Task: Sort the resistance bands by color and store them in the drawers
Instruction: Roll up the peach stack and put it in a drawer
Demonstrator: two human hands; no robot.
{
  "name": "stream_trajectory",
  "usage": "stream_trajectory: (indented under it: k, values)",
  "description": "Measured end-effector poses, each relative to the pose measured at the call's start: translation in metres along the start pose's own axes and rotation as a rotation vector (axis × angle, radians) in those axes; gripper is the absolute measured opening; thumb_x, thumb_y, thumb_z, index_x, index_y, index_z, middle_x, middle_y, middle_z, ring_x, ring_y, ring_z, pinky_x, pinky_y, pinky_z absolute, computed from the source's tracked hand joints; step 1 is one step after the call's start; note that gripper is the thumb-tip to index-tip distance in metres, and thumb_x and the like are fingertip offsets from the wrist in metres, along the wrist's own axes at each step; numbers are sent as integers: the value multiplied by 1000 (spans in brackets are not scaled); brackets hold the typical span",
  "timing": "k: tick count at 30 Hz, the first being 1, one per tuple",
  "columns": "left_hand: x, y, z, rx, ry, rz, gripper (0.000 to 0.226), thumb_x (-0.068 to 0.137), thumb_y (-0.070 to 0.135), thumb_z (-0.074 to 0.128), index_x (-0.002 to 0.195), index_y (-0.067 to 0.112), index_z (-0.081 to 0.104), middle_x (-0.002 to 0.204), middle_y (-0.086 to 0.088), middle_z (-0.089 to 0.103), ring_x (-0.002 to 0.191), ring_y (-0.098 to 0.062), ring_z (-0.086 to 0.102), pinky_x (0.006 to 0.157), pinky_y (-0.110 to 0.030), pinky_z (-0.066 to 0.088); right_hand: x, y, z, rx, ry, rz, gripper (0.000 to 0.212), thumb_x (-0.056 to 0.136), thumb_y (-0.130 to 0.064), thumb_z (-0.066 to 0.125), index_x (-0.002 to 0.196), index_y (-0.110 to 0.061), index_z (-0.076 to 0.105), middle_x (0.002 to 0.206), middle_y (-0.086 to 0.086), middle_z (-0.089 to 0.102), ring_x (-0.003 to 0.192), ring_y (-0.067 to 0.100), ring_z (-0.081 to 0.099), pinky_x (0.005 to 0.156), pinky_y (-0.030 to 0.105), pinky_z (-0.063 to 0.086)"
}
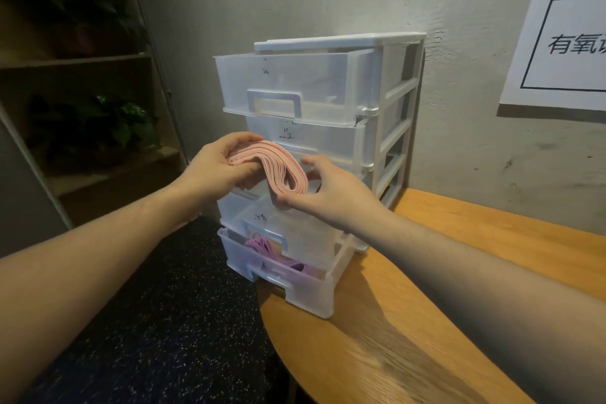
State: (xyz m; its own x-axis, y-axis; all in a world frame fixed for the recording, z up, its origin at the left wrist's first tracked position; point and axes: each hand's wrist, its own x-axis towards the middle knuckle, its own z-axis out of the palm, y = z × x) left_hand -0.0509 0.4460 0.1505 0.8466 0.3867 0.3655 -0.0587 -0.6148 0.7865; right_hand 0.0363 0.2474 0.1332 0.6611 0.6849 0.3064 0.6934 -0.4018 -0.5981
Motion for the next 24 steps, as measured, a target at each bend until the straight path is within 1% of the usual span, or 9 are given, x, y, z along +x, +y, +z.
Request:
stream_trajectory:
  k: [1,3,6,8,12,14,17,21,24]
  values:
    - [3,-3,1,-4,-21,-4,43,88,22,75,127,32,59,116,8,67,104,-14,68,85,-34,60,2,0,0,5,-7,-6,72,80,-61,72,140,-30,49,129,-11,64,115,10,61,95,33,53]
    - [9,-8,2,3,-59,-3,40,89,20,74,121,39,59,115,11,68,105,-11,67,87,-32,59,5,0,-1,-2,4,8,53,83,-50,69,131,-30,58,116,-9,69,102,11,65,88,32,56]
    - [16,-17,3,26,-125,-3,39,88,20,74,115,45,61,113,14,70,106,-6,66,87,-24,56,11,3,-2,-114,29,35,42,83,-48,65,121,-30,65,103,-8,71,89,12,66,78,36,60]
    - [22,-21,3,58,-183,-18,37,87,21,76,112,45,62,111,15,70,105,-4,66,85,-21,55,16,6,-3,-197,18,48,40,82,-51,63,116,-30,68,99,-7,72,86,13,65,74,36,59]
    - [37,-27,2,164,-334,-94,42,83,20,81,117,40,65,109,14,72,102,-4,68,92,-23,56,23,10,2,-380,-38,75,44,81,-52,61,117,-28,68,102,-4,72,89,18,64,71,32,57]
    - [45,-27,4,237,-407,-128,44,82,20,82,116,41,64,110,14,71,102,-7,67,90,-23,55,26,10,6,-444,-75,91,44,80,-51,61,115,-27,68,98,-3,71,85,19,63,68,31,56]
    - [57,-27,11,382,-489,-111,41,82,18,82,105,46,62,109,12,69,100,-9,65,88,-24,53,32,10,10,-508,-123,104,37,80,-49,61,107,-25,69,88,-3,67,78,20,62,63,31,53]
    - [67,-34,28,544,-531,-96,44,78,18,84,106,37,57,108,12,65,95,-7,63,78,-19,49,36,5,14,-620,-173,119,27,87,-47,62,98,-22,65,78,-3,61,74,19,60,65,33,53]
    - [72,-37,37,669,-667,-181,52,81,21,83,120,34,49,117,9,58,105,-12,60,91,-26,49,38,3,18,-697,-241,137,26,93,-42,61,86,-18,61,77,-1,58,71,18,57,64,34,49]
